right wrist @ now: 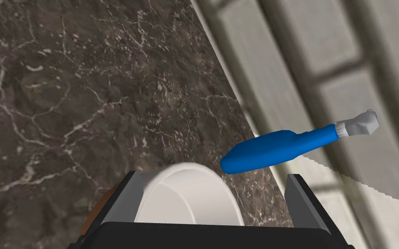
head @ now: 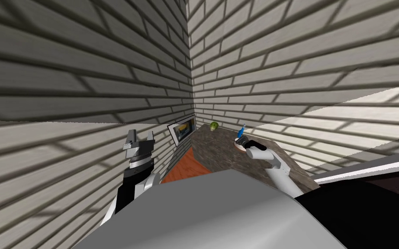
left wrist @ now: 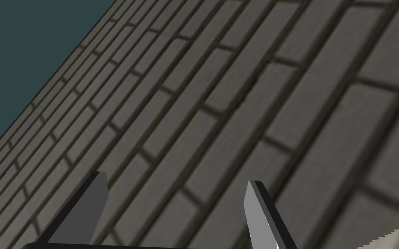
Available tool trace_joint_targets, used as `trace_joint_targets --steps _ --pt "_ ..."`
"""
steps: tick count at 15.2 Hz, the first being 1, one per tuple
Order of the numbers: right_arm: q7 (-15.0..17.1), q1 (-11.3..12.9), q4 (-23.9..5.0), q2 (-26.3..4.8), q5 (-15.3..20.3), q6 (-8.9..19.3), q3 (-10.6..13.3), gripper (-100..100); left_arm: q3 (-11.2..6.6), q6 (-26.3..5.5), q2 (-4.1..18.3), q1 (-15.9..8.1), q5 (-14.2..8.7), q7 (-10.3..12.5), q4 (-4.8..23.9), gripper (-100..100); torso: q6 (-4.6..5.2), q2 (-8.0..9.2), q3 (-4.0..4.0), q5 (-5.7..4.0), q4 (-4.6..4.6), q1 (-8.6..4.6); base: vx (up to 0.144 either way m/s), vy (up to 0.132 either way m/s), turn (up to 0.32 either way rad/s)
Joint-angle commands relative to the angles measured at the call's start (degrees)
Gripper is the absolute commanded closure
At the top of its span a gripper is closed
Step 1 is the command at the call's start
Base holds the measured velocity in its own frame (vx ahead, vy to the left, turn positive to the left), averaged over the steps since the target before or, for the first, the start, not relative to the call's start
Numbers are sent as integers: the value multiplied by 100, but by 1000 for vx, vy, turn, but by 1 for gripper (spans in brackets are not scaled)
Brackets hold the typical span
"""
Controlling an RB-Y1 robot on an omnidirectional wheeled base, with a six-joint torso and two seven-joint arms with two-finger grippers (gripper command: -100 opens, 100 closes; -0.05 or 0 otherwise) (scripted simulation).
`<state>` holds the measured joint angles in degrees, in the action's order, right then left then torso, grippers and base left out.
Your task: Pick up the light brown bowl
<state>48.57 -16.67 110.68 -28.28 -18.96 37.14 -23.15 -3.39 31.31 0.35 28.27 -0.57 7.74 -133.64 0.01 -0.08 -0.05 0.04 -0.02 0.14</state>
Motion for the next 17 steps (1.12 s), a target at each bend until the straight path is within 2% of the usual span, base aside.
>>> trace_joint_targets --steps 1,4,5,6,8,9,11,12,13,15,16,17 --pt "286 59 -163 -119 -144 286 -157 -100 0 0 0 0 0 0 0 0 0 0 0 0 0 0 38 35 85" --pt "381 59 -163 -119 -144 471 -157 -100 0 0 0 0 0 0 0 0 -1 -4 -2 1 -1 2 34 30 39" --pt "632 117 -302 -228 -275 670 -306 -100 0 0 0 0 0 0 0 0 0 1 0 0 0 -2 28 28 70" --pt "716 117 -302 -228 -275 775 -306 -100 0 0 0 0 0 0 0 0 -2 1 1 0 1 -1 37 34 85" --pt "716 117 -302 -228 -275 866 -306 -100 0 0 0 0 0 0 0 0 -1 0 0 0 0 -2 25 17 18" --pt "970 172 -441 -334 -404 1076 -455 -100 0 0 0 0 0 0 0 0 0 3 2 -1 1 -4 30 28 67" --pt "1046 172 -441 -334 -404 1256 -455 -100 0 0 0 0 0 0 0 0 -2 -1 0 0 0 0 37 30 65" --pt "1256 224 -579 -438 -529 1409 -602 -100 0 0 0 0 0 0 0 0 -1 -1 0 0 0 -1 44 26 66" --pt "1349 224 -579 -438 -529 1507 -602 -100 0 0 0 0 0 0 0 0 -2 -3 -1 0 0 -2 47 31 78" --pt "1371 224 -579 -438 -529 1640 -602 -100 0 0 0 0 0 0 0 0 -1 -3 -2 -1 -1 -2 28 17 16" --pt "1609 274 -715 -538 -651 1807 -747 -100 0 0 0 0 0 0 0 0 0 1 0 -1 0 -4 30 20 71" --pt "1689 274 -715 -538 -651 1906 -747 -100 0 0 0 0 0 0 0 0 -2 0 1 -1 1 -4 39 24 78"
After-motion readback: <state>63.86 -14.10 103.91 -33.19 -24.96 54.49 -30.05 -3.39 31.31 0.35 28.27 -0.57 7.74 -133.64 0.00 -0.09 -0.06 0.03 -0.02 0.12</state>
